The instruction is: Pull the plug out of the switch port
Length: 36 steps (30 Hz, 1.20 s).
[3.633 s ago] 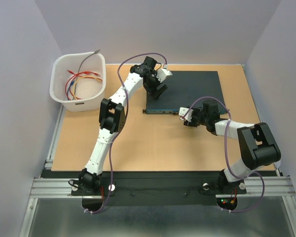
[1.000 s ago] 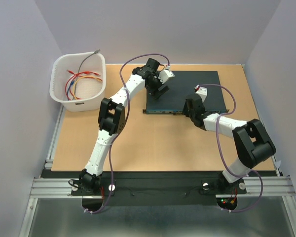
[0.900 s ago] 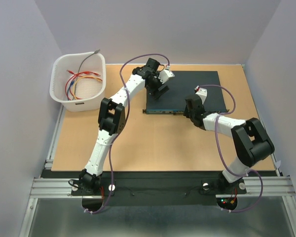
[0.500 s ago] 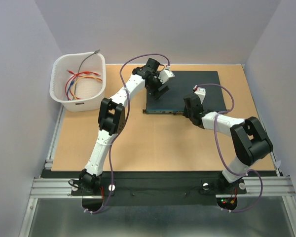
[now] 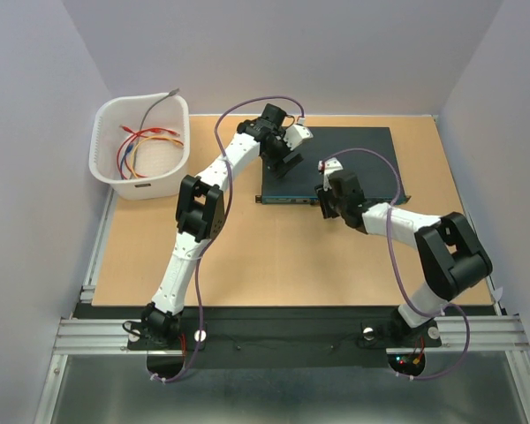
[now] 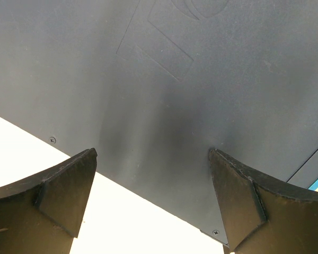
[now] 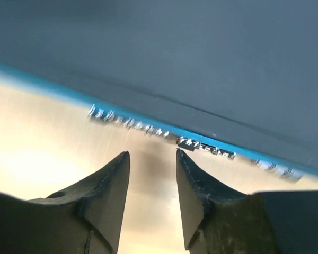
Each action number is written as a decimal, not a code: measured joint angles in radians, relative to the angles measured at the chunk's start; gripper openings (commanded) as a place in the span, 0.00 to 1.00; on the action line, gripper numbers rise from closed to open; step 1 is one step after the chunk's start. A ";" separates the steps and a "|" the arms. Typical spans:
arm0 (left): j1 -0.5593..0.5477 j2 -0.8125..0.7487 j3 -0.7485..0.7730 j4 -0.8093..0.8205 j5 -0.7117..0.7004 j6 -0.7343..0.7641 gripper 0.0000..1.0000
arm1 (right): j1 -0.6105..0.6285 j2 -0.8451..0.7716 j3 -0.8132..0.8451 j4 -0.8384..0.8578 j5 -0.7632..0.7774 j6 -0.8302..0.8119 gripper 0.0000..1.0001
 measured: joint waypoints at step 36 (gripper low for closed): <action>0.042 0.054 0.088 -0.058 0.103 0.002 0.99 | -0.236 -0.084 -0.192 0.159 -0.721 -1.114 0.49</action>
